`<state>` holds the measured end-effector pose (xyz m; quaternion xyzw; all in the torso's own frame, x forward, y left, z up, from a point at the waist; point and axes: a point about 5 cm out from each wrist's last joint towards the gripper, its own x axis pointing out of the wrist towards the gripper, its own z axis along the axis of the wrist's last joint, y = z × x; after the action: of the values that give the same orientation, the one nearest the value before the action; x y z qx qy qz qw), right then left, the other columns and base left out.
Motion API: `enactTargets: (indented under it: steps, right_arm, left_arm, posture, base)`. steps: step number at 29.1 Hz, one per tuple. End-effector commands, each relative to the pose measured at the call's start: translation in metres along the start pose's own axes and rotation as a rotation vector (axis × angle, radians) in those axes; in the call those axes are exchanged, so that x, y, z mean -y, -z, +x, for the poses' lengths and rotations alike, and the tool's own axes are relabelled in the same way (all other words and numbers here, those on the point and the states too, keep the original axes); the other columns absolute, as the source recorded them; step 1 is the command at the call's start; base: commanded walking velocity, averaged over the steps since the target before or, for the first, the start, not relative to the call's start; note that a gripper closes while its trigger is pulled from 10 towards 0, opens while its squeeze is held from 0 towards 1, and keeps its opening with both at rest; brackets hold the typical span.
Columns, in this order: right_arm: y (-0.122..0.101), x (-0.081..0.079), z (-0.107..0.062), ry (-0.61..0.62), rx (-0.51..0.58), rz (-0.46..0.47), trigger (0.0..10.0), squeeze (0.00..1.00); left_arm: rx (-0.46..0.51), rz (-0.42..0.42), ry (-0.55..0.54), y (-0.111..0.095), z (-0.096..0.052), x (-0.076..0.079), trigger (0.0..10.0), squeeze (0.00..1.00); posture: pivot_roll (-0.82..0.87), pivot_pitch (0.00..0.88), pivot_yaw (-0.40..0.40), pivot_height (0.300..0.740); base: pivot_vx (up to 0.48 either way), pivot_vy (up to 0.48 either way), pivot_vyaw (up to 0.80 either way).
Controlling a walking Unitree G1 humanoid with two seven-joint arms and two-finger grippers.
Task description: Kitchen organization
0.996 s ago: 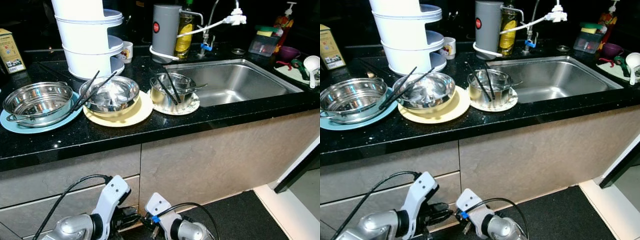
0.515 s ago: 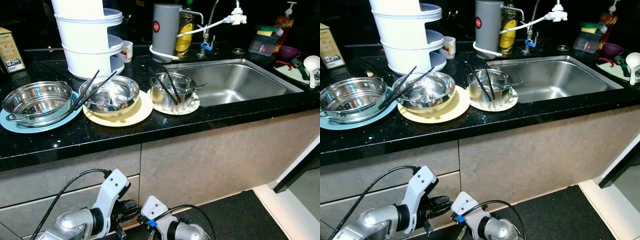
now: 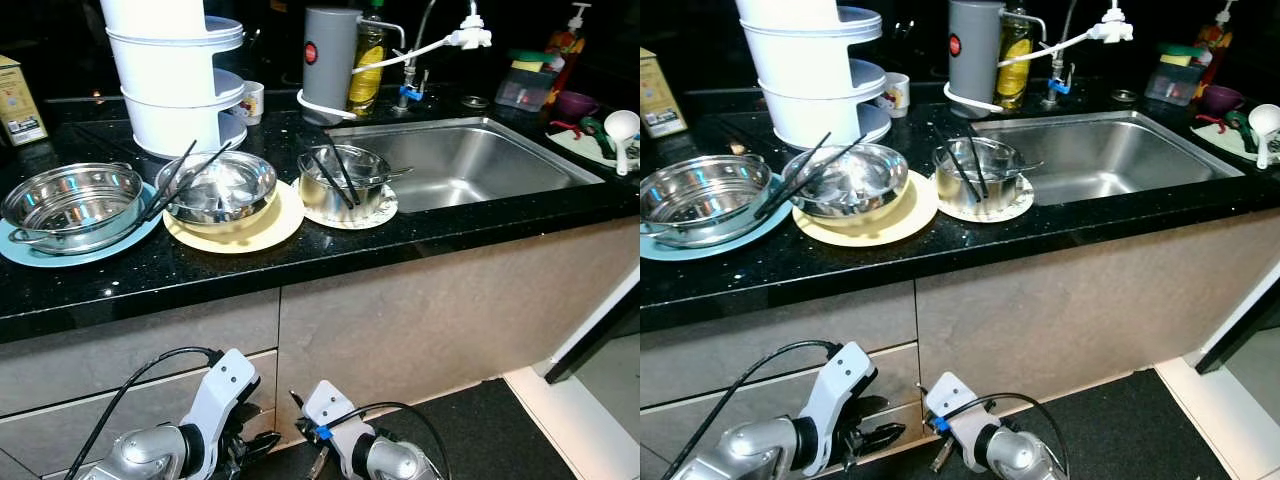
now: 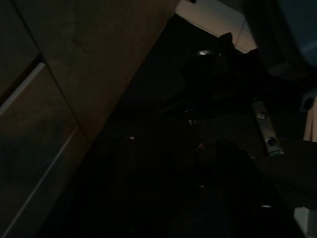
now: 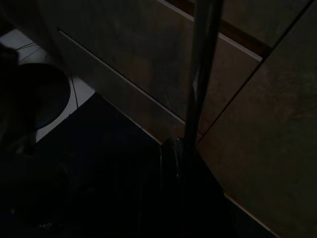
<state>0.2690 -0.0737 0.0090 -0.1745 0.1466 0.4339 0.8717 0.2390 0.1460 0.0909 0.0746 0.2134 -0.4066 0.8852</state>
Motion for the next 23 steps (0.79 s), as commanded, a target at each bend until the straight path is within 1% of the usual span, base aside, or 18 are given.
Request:
enactTargets:
  steps: [1,3,4,5,7,8,9,10,11,12,13,15,16,17,18,20,22,23]
  right_arm:
    - [0.012,-0.005,-0.006,-0.025,-0.034,-0.017,0.0,0.00]
    - [0.015,-0.005,-0.008,-0.026,-0.044,-0.021,0.0,0.00]
    - [0.018,-0.005,-0.010,-0.025,-0.054,-0.024,0.0,0.00]
    - [0.027,-0.002,-0.016,0.014,-0.091,-0.022,0.0,0.00]
    - [0.036,0.002,-0.022,0.061,-0.134,-0.021,0.0,0.00]
    - [0.041,0.008,-0.025,0.139,-0.153,0.032,0.0,0.00]
    - [0.041,0.008,-0.025,0.139,-0.153,0.032,0.0,0.00]
    - [0.046,0.015,-0.029,0.246,-0.159,0.137,3.3,0.00]
    - [0.057,0.027,-0.038,0.461,-0.169,0.329,10.0,0.00]
    - [0.061,0.029,-0.042,0.531,-0.171,0.389,10.0,0.00]
    - [0.061,0.029,-0.042,0.531,-0.171,0.389,10.0,0.00]
    - [0.065,0.030,-0.046,0.577,-0.176,0.425,10.0,0.00]
    - [0.075,0.025,-0.052,0.623,-0.191,0.480,10.0,0.00]
    - [0.075,0.025,-0.052,0.623,-0.191,0.480,10.0,0.00]
    - [0.078,0.023,-0.054,0.626,-0.192,0.497,10.0,0.00]
    - [0.084,0.018,-0.056,0.636,-0.201,0.573,10.0,0.00]
    - [0.087,0.017,-0.059,0.658,-0.222,0.581,10.0,0.00]
    - [0.087,0.017,-0.059,0.658,-0.222,0.581,10.0,0.00]
  left_arm:
    - [-0.026,0.009,-0.055,0.006,-0.003,-0.009,10.0,1.00]
    - [-0.028,0.014,-0.076,0.006,-0.004,-0.011,10.0,1.00]
    - [-0.030,0.017,-0.090,0.006,-0.004,-0.014,10.0,0.75]
    - [-0.043,0.039,-0.122,0.010,-0.004,-0.016,10.0,0.00]
    - [-0.058,0.067,-0.155,0.014,-0.003,-0.018,10.0,0.00]
    - [-0.046,0.052,-0.179,0.016,0.000,-0.017,10.0,0.00]
    - [-0.046,0.052,-0.179,0.016,0.000,-0.017,10.0,0.00]
    - [0.002,0.009,-0.236,0.017,0.006,-0.016,10.0,0.00]
    - [0.042,-0.139,-0.364,0.028,0.015,-0.017,10.0,0.00]
    - [0.044,-0.175,-0.391,0.031,0.017,-0.017,10.0,0.00]
    - [0.044,-0.175,-0.391,0.031,0.017,-0.017,10.0,0.00]
    - [0.035,-0.216,-0.438,0.041,0.019,-0.017,10.0,0.00]
    - [-0.060,-0.231,-0.539,0.075,0.021,-0.016,10.0,0.00]
    - [-0.060,-0.231,-0.539,0.075,0.021,-0.016,10.0,0.00]
    - [-0.091,-0.244,-0.567,0.087,0.021,-0.014,10.0,0.00]
    - [-0.105,-0.355,-0.642,0.106,0.019,-0.014,10.0,0.00]
    - [-0.199,-0.314,-0.762,0.123,0.015,-0.014,10.0,0.00]
    - [-0.199,-0.314,-0.762,0.123,0.015,-0.014,10.0,0.00]
  posture:
    - [-0.06,0.117,-0.074,0.740]
    - [-0.06,0.116,-0.075,0.740]
    - [-0.06,0.116,-0.075,0.740]
    - [-0.06,0.115,-0.078,0.740]
    - [-0.06,0.115,-0.078,0.740]
    - [-0.06,0.112,-0.081,0.740]
    - [-0.06,0.112,-0.081,0.740]
    - [-0.06,0.110,-0.082,0.740]
    - [-0.06,0.105,-0.080,0.740]
    - [-0.06,0.105,-0.080,0.740]
    - [-0.06,0.105,-0.080,0.740]
    - [-0.06,0.101,-0.076,0.740]
    - [-0.06,0.096,-0.070,0.740]
    - [-0.06,0.096,-0.070,0.740]
    - [-0.06,0.096,-0.070,0.740]
    - [-0.06,0.092,-0.067,0.740]
    - [-0.06,0.085,-0.069,0.740]
    - [-0.06,0.085,-0.069,0.740]
  base:
    - [0.000,0.000,0.00]
    - [0.000,0.000,0.00]
    - [0.000,0.000,0.00]
    - [0.000,0.000,0.00]
    - [0.000,0.000,0.00]
    - [0.000,0.000,0.00]
    - [0.000,0.000,0.00]
    - [0.000,0.000,0.00]
    - [0.000,0.000,0.00]
    - [0.000,0.000,0.00]
    - [0.000,0.000,0.00]
    - [0.000,0.000,0.00]
    - [0.000,0.000,0.00]
    - [0.000,0.000,0.00]
    - [0.000,0.000,0.00]
    - [0.000,0.000,0.00]
    - [0.000,0.000,0.00]
    - [0.000,0.000,0.00]
